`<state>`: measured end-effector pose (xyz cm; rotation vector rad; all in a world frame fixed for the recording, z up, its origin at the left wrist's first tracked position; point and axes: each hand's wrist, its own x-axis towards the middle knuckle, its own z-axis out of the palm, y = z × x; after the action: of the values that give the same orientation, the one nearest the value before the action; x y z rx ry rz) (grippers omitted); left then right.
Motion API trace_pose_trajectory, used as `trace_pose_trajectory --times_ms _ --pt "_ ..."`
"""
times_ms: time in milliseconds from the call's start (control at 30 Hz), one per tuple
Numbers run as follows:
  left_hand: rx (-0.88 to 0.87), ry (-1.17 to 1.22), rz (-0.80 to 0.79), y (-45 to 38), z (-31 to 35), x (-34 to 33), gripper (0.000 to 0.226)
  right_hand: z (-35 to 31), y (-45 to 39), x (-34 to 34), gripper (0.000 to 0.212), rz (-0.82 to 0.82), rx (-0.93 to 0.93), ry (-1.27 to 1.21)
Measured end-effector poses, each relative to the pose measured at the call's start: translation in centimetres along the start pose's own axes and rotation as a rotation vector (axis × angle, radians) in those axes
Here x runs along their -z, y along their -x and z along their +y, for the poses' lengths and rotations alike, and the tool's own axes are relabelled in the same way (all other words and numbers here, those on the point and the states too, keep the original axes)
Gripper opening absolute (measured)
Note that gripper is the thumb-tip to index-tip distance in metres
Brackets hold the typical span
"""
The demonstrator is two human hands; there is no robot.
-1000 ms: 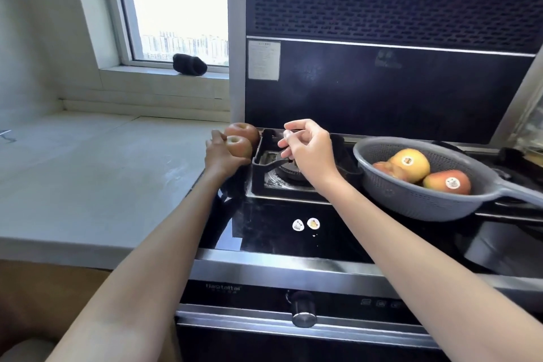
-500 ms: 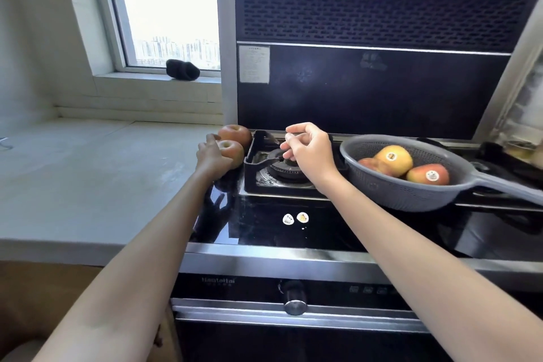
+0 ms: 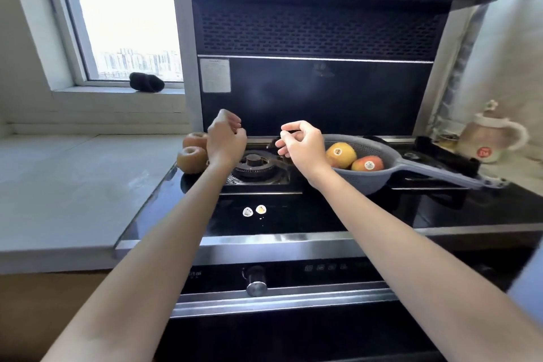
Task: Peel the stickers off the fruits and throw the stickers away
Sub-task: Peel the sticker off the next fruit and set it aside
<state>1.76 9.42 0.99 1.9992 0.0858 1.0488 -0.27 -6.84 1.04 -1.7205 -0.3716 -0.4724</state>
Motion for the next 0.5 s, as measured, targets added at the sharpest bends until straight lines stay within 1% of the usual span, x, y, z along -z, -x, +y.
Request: trace_pose_trajectory --times_ms 67,133,233,333,400,500 --pt "-0.025 0.04 -0.019 0.5 1.4 -1.2 0.012 0.2 0.0 1.0 0.008 0.015 -0.005 0.023" --pt "-0.046 0.083 -0.07 1.2 2.5 -2.5 0.011 0.5 0.0 1.8 0.008 0.031 -0.02 0.047" --pt "-0.086 0.115 -0.225 2.6 3.6 -4.7 0.012 1.0 -0.5 3.1 0.009 0.066 -0.06 0.096" --pt "-0.135 0.097 -0.355 4.0 3.6 -6.6 0.008 1.5 -1.4 4.4 0.012 0.138 -0.083 0.235" --pt "-0.154 0.087 -0.379 4.6 3.3 -7.6 0.003 1.8 -2.1 5.3 0.013 0.149 -0.104 0.325" --pt "-0.172 0.098 -0.377 5.5 2.9 -8.5 0.006 2.6 -2.9 6.3 0.019 0.066 -0.18 0.514"
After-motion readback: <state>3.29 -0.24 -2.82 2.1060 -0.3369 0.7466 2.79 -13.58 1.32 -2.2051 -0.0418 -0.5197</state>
